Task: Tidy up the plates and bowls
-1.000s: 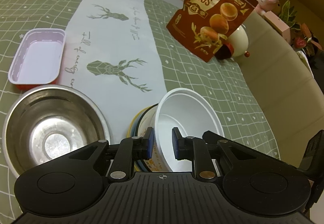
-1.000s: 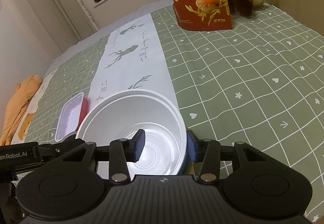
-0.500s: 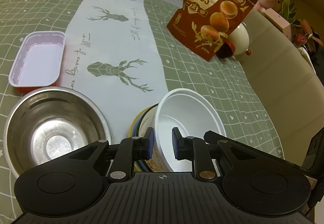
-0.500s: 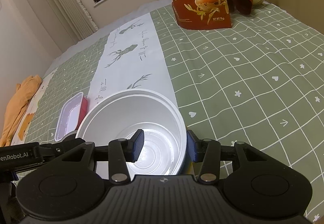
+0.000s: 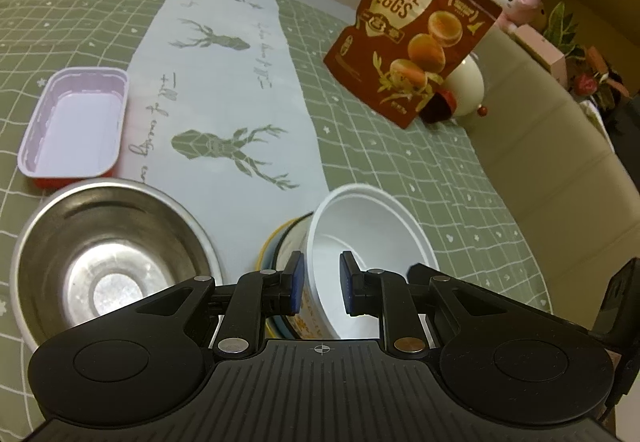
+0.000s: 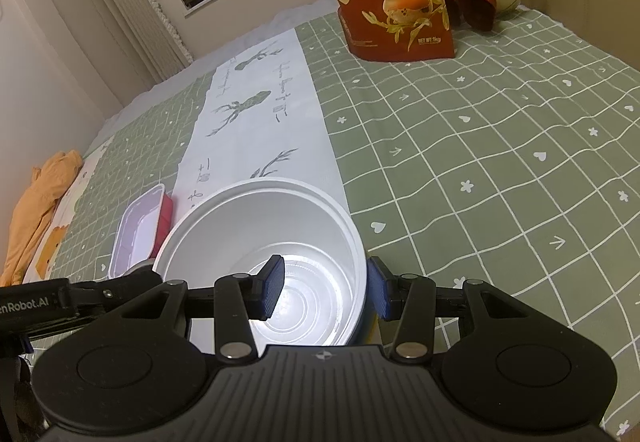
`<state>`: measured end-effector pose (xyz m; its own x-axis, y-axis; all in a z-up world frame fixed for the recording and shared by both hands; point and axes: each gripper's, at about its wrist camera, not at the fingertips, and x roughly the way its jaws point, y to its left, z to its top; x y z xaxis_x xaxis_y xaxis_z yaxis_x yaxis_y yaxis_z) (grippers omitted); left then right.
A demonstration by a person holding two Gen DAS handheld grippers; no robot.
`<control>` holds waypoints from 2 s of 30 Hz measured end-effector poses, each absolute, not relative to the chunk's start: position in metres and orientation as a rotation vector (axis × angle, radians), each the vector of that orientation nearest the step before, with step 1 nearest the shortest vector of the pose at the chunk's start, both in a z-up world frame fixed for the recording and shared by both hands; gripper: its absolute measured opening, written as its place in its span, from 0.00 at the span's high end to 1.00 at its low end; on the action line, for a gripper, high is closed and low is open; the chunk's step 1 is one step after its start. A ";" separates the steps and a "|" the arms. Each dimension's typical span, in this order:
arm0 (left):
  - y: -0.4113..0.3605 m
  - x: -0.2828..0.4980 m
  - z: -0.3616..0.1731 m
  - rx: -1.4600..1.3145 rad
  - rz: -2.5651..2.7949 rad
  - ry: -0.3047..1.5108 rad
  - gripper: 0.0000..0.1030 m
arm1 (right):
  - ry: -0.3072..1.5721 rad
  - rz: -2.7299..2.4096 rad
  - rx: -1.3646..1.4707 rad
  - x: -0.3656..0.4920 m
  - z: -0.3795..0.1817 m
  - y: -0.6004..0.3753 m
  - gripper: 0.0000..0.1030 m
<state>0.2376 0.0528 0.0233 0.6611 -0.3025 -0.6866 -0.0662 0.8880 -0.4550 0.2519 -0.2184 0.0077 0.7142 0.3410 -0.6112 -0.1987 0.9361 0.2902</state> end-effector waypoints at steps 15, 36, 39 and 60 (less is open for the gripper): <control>0.162 0.211 0.024 -0.487 0.118 0.794 0.79 | 0.604 0.403 0.115 0.205 0.046 -0.165 0.54; 0.234 0.198 -0.033 -0.578 0.151 0.883 0.79 | 0.861 0.459 0.007 0.181 -0.022 -0.052 0.49; 0.236 0.201 -0.040 -0.579 0.130 0.903 0.79 | 0.877 0.423 0.039 0.186 -0.030 -0.050 0.49; 0.234 0.232 -0.078 -0.595 0.057 0.967 0.71 | 0.983 0.268 0.128 0.226 -0.070 -0.036 0.47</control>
<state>0.2321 0.2339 -0.0778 0.5795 -0.2121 -0.7869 -0.3034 0.8400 -0.4498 0.2260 -0.0362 -0.0703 0.5251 0.2809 -0.8034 -0.1658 0.9596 0.2271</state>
